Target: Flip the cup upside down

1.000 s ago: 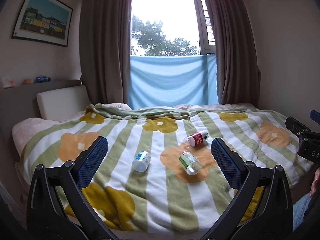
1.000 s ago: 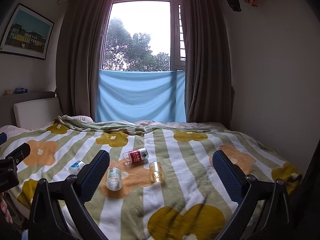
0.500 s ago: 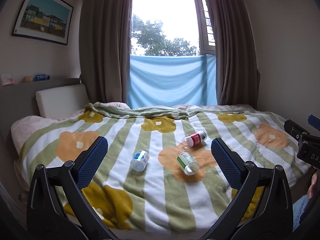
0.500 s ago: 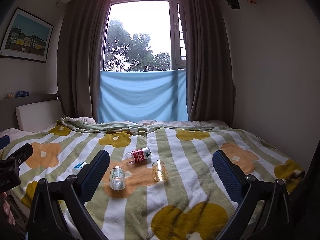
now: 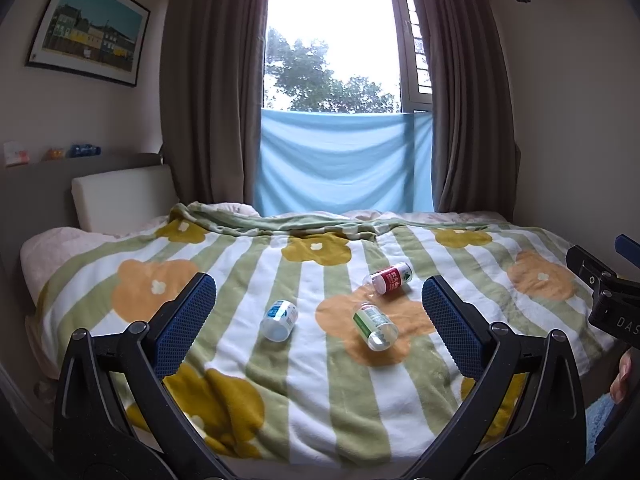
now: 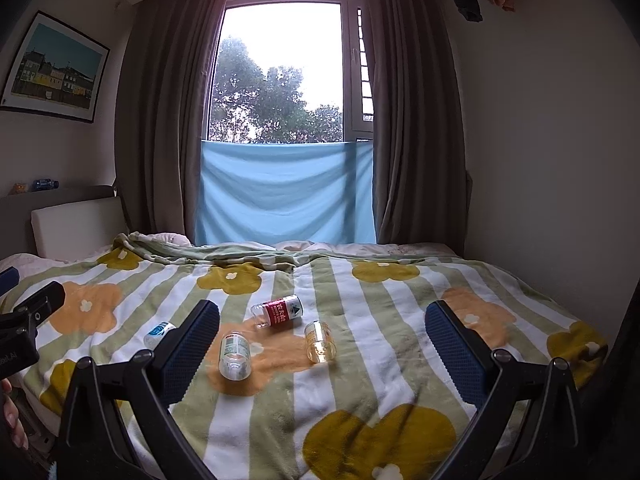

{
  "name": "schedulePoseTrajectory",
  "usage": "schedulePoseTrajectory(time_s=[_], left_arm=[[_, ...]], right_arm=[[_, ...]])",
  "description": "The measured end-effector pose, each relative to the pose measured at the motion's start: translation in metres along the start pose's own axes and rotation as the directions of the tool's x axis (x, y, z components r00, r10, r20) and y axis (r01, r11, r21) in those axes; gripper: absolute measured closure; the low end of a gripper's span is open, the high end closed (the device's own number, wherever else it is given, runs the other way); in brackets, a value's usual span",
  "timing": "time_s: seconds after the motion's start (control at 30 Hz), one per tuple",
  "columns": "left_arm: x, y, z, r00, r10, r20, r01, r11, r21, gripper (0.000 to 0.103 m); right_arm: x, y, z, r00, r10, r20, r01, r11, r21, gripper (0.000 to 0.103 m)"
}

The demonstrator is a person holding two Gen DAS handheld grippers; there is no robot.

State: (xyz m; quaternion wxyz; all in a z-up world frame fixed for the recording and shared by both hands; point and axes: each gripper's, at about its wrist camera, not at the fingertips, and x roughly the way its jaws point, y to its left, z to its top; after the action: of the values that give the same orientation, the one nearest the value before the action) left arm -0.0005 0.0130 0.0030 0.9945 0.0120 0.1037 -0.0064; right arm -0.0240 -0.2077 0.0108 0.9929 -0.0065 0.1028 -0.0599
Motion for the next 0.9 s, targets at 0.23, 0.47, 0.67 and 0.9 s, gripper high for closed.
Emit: schedulePoseTrajectory(time_s=[0.23,0.47,0.67,0.9], left_arm=[[0.0,0.0,0.0,1.0,0.0,-0.001,0.0,1.0,0.0,0.0],[0.0,-0.001,0.0,1.0,-0.003,-0.002,0.003,1.0,-0.002,0.0],[0.0,-0.001,0.0,1.0,-0.003,-0.002,0.003,1.0,-0.003,0.0],[0.001,-0.01,-0.001,1.0,-0.012,-0.01,0.012,1.0,-0.004,0.0]], right_arm=[[0.001,0.002,0.0,1.0,0.024,0.002,-0.024,1.0,-0.001,0.0],[0.0,0.004,0.0,1.0,0.026,0.001,-0.026,1.0,-0.001,0.0],[0.0,0.004,0.0,1.0,0.025,0.001,-0.025,1.0,-0.003,0.0],[0.001,0.003,-0.001,1.0,0.027,0.0,-0.027,1.0,-0.001,0.0]])
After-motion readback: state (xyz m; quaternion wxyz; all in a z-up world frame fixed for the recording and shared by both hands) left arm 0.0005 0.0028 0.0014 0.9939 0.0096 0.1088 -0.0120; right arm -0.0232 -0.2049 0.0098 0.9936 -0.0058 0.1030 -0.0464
